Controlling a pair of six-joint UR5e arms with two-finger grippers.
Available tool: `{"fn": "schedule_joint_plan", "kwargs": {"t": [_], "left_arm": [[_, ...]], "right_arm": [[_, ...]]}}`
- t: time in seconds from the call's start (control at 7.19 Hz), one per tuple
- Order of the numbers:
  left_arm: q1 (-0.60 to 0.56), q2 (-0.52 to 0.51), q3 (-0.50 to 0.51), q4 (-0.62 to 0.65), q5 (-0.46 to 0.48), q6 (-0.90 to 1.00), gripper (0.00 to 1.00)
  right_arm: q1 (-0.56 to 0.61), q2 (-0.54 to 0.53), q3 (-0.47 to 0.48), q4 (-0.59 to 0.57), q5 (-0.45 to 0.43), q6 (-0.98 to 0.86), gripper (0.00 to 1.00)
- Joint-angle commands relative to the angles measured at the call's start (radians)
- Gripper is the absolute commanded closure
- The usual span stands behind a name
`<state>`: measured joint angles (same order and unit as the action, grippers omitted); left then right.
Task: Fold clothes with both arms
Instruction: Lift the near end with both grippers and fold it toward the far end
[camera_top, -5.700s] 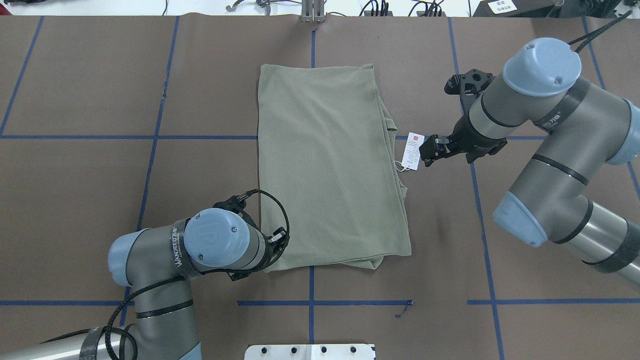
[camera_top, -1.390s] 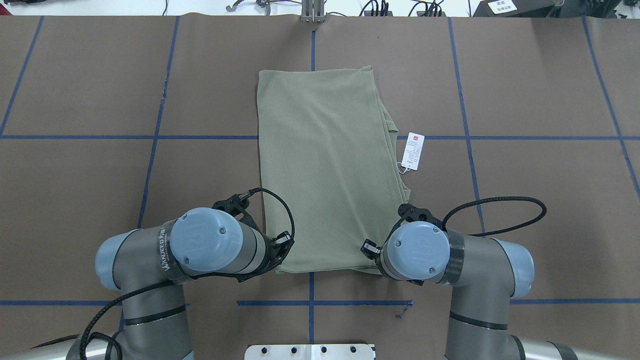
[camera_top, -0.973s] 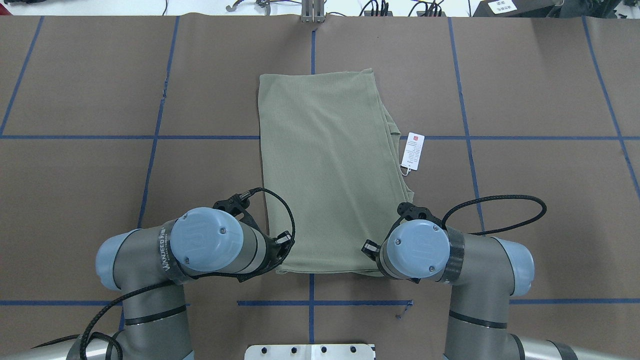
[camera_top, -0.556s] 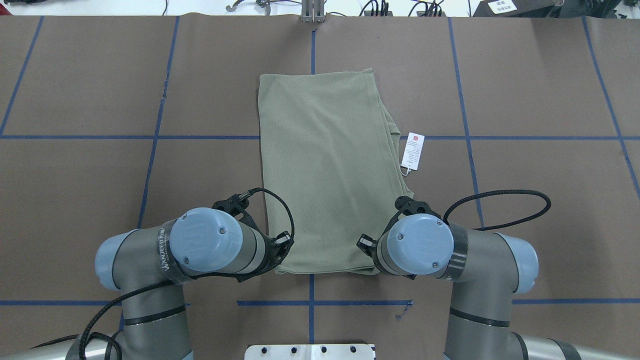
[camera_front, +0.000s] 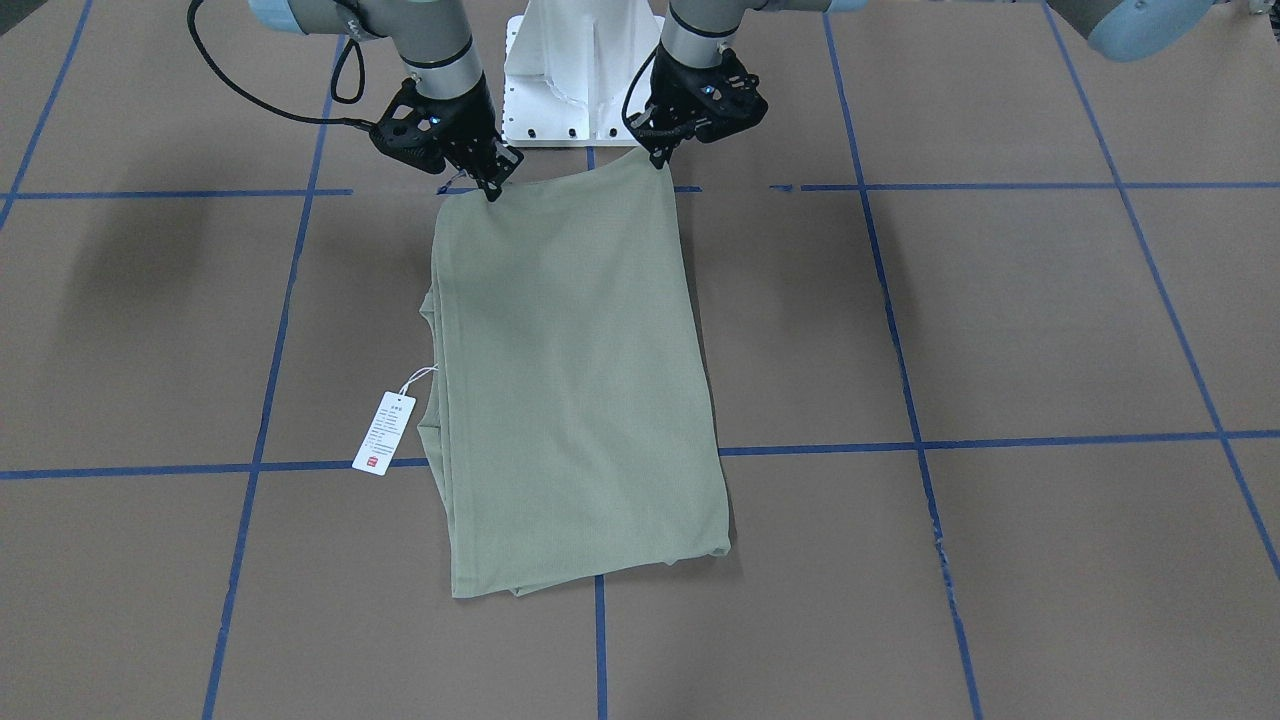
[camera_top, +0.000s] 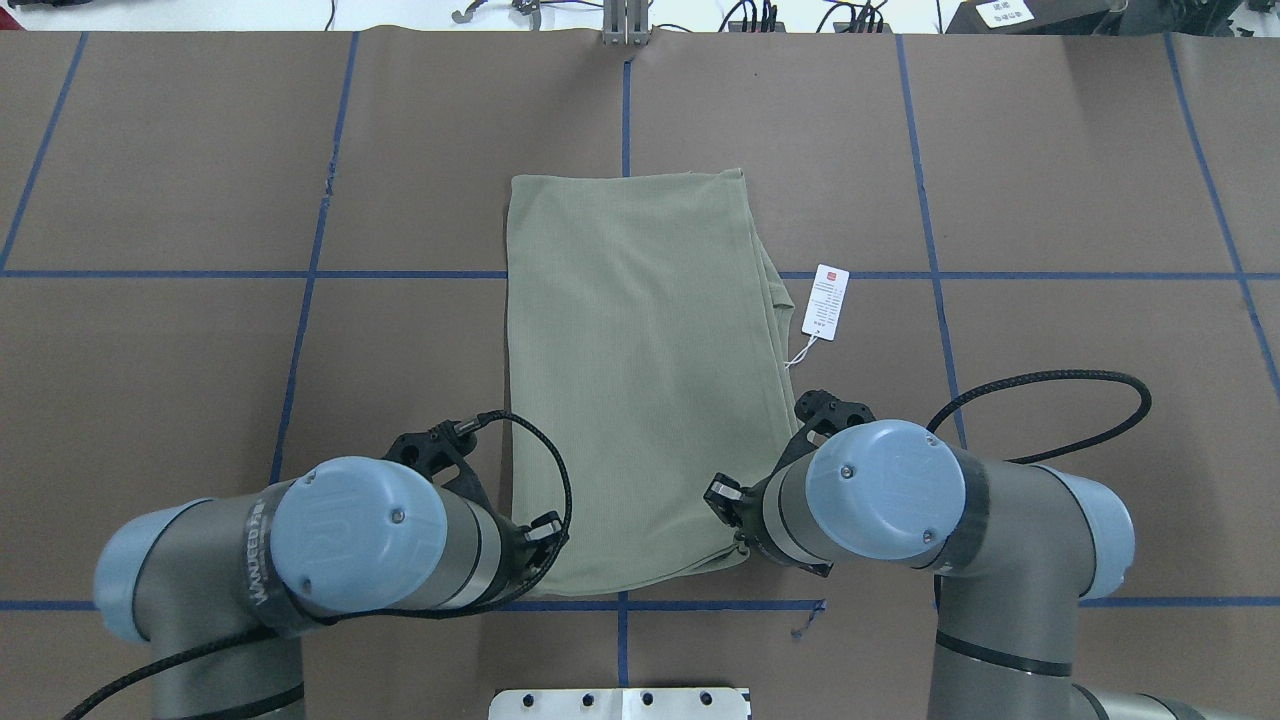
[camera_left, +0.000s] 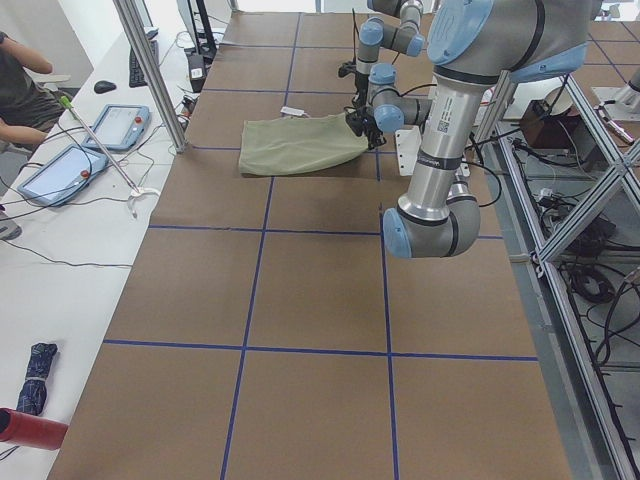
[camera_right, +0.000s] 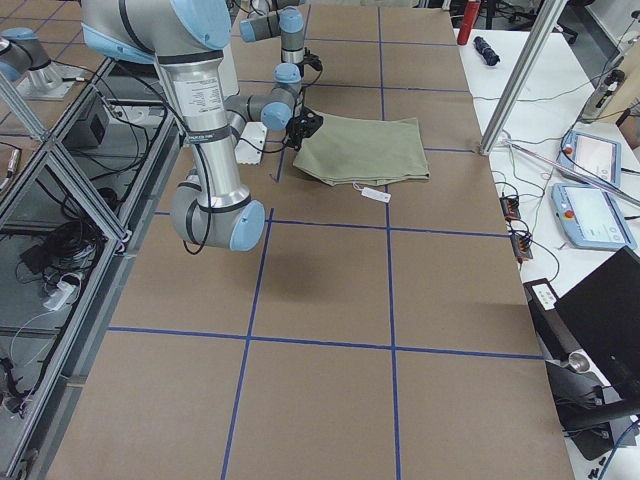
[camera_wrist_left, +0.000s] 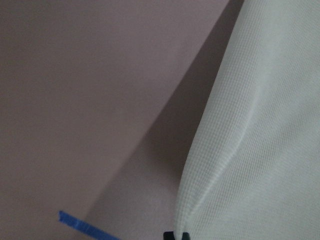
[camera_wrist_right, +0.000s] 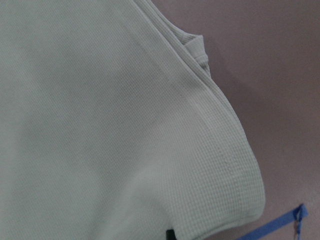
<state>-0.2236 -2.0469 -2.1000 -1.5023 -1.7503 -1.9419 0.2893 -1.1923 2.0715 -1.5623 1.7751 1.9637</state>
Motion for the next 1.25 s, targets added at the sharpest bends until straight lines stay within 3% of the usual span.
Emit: {"fn": "schedule_joint_plan", "kwargs": {"t": [0.0,0.28,0.7,0.83,1.11], "left_arm": [[0.093,0.001,-0.147,0.138,0.002,0.003,1.00],[0.086,-0.003,-0.153,0.152,0.000,0.004,1.00],[-0.057,-0.015,-0.109,0.148,-0.003,0.105,1.00],[-0.112,-0.032,-0.056,0.133,-0.005,0.139,1.00],[-0.204,-0.045,0.062,0.017,-0.005,0.190,1.00]], "right_arm": [[-0.022,-0.003,0.102,-0.002,0.107,0.049,1.00],[-0.033,-0.003,0.108,-0.001,0.104,0.067,1.00],[0.074,0.028,0.046,0.011,0.058,0.011,1.00],[0.114,0.080,0.001,0.013,0.026,-0.027,1.00],[0.195,0.186,-0.178,0.046,0.020,-0.069,1.00]]}}
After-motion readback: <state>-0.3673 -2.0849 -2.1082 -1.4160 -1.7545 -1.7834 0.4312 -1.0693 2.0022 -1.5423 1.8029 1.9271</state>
